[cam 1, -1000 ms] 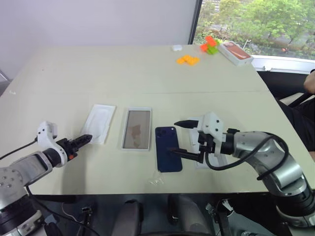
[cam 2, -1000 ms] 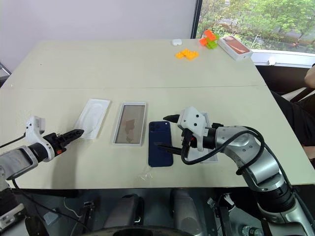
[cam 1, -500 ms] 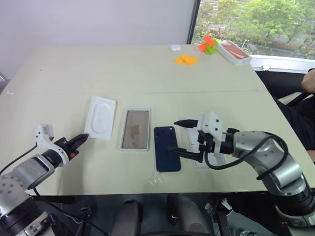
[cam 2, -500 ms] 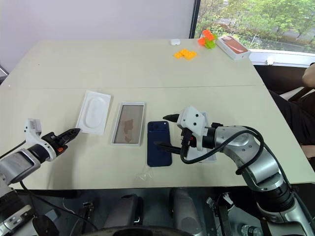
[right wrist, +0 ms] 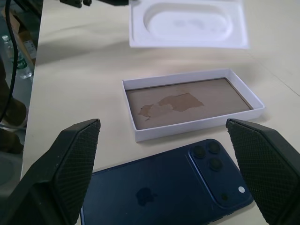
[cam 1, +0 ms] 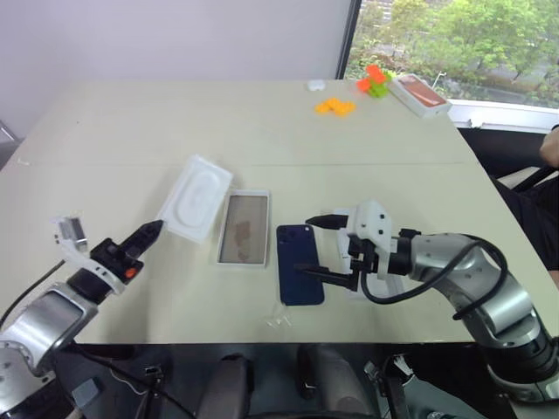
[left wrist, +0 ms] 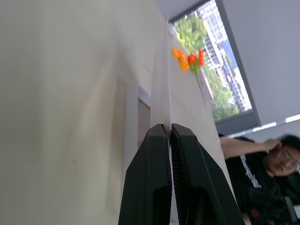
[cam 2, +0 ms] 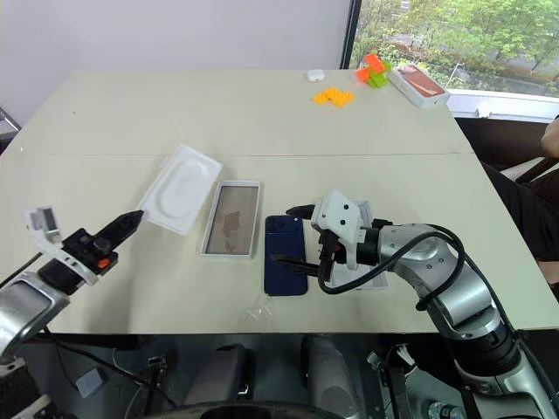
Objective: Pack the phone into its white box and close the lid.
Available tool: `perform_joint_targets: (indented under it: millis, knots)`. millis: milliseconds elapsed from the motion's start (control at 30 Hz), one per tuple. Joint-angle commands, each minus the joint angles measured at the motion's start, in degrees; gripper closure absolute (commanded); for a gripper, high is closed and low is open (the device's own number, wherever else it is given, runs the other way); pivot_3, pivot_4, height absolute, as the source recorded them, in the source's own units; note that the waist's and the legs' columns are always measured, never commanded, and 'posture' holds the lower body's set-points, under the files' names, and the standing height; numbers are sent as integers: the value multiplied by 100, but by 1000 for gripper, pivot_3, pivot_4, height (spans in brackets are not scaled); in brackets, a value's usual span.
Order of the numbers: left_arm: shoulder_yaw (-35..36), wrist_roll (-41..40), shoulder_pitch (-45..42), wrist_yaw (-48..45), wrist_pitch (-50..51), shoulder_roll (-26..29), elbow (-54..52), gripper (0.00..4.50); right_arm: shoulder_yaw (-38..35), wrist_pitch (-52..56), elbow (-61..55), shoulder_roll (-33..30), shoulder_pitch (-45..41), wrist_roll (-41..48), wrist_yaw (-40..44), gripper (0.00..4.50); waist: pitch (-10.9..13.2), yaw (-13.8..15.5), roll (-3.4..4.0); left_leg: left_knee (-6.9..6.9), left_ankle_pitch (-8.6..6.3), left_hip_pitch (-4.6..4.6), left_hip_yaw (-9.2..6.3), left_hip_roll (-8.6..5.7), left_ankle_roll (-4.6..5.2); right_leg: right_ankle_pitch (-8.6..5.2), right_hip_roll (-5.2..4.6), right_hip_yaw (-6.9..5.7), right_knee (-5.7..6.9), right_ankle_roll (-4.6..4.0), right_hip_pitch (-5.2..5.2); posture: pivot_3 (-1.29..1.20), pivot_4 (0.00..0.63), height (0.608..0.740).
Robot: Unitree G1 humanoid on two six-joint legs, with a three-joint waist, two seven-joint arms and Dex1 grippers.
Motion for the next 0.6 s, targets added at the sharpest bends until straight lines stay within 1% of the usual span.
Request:
perform_joint_targets:
  millis: [33,200,267,367,467,600]
  knots:
    - [-503,-751,167,313,-624,90,-458,4312,-37,-123,-56,14,-53,-16,40,0,0,-10,0,0,0,0,0,0,0,0,1,0,0,0,0,0,150,740]
    - [-1216,-1247,442,780,-1434,93,-813,4312,-39,-133,-53,19,-43,-43,74,0,0,-16,0,-1,0,0,-1,1,0,0,7,0,0,-1,-1,0,150,740]
    - [-1596,-1083,585,1010,-1855,-232,-1200,4312,-43,-139,-47,34,-40,-56,71,0,0,-14,0,-1,0,0,-1,1,0,0,8,0,0,-2,-1,0,150,740]
    - [-1885,-704,718,1131,-2417,-559,-1580,4312,-39,-161,-38,43,-26,-75,78,0,0,-2,-2,0,0,-3,2,-1,0,-1,7,3,-5,-3,1,0,150,740]
    - [-2129,-467,838,1221,-2793,-742,-1710,4312,-25,-188,-25,47,-19,-89,88,0,0,2,-2,0,0,-2,4,-8,-1,-1,12,2,-6,-4,2,0,150,740]
    - [-2407,-169,920,1333,-3126,-829,-1679,4312,-14,-215,6,54,-33,-100,102,0,0,-6,-2,0,0,-2,5,-6,0,-11,21,2,-6,10,3,0,150,740]
